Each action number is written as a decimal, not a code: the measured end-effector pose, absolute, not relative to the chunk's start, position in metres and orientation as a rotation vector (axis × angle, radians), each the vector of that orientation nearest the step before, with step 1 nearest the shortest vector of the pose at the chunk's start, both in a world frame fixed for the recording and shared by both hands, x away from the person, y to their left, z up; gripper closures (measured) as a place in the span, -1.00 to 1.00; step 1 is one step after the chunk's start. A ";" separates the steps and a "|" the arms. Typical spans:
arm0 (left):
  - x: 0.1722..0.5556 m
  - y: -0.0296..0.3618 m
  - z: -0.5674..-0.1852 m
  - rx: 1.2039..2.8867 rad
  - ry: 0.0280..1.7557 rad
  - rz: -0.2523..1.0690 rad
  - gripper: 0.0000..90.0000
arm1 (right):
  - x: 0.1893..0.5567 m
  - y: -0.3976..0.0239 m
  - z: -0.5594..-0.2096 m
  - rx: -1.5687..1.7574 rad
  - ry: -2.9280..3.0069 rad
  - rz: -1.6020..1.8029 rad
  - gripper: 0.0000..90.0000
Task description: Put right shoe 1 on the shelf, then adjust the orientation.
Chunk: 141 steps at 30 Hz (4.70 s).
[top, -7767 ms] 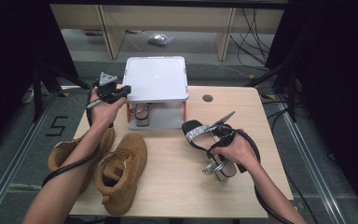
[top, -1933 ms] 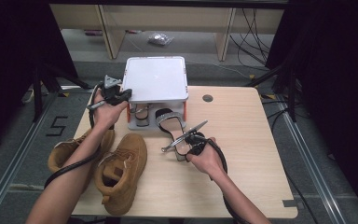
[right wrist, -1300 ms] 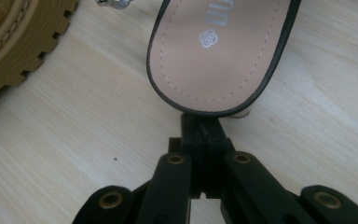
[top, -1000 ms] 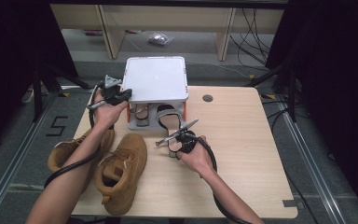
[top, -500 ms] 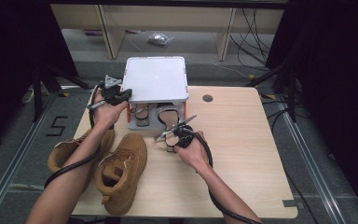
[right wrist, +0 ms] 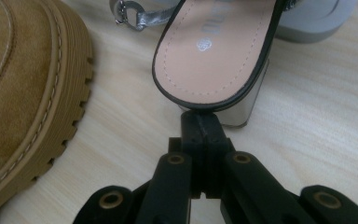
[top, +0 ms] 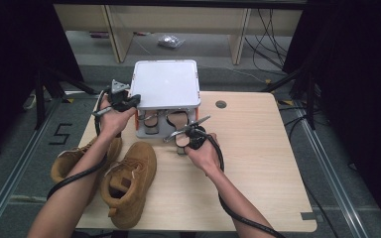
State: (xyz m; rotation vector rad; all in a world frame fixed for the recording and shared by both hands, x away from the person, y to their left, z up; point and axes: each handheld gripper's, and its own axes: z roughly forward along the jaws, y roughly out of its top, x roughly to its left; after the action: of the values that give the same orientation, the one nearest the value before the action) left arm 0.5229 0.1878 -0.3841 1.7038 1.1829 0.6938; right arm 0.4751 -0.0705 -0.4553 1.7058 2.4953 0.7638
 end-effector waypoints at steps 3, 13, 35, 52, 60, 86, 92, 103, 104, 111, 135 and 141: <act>0.523 0.188 -0.384 1.710 1.186 0.696 1.00 | 0.478 -0.068 -0.455 1.713 2.488 0.789 1.00; 0.523 0.188 -0.384 1.705 1.180 0.693 1.00 | 0.493 -0.063 -0.453 1.642 2.458 0.920 1.00; 0.523 0.188 -0.385 1.709 1.166 0.704 1.00 | 0.509 -0.056 -0.455 1.576 2.331 0.972 1.00; 0.523 0.188 -0.385 1.710 1.166 0.702 1.00 | 0.518 -0.059 -0.463 1.558 2.196 0.990 1.00; 0.523 0.188 -0.385 1.709 1.166 0.697 1.00 | 0.521 -0.053 -0.469 1.563 2.197 1.019 1.00; 0.523 0.189 -0.384 1.717 1.157 0.700 1.00 | 0.523 -0.059 -0.468 1.495 2.238 1.058 0.70; 0.523 0.186 -0.384 1.732 1.145 0.728 1.00 | 0.511 -0.084 -0.457 1.486 2.280 1.051 0.49; 0.525 0.191 -0.380 1.736 1.167 0.665 0.80 | 0.486 -0.116 -0.452 1.487 2.386 0.987 0.19; 0.524 0.191 -0.378 1.746 1.174 0.665 0.74 | 0.484 -0.117 -0.452 1.489 2.388 0.989 0.18; 0.516 0.194 -0.370 1.737 1.200 0.637 0.31 | 0.471 -0.120 -0.453 1.462 2.411 0.982 0.10; 0.462 0.263 -0.358 1.768 1.301 0.618 -0.30 | 0.449 -0.140 -0.450 1.425 2.418 0.971 0.05; 0.447 0.278 -0.360 1.800 1.329 0.606 -0.21 | 0.445 -0.141 -0.451 1.442 2.408 0.960 0.04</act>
State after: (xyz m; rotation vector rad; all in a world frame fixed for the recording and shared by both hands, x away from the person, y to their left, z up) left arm 0.4467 0.2781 -0.3600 1.8003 1.3286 0.6063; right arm 0.4454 -0.1412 -0.4513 1.4419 2.4076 0.9598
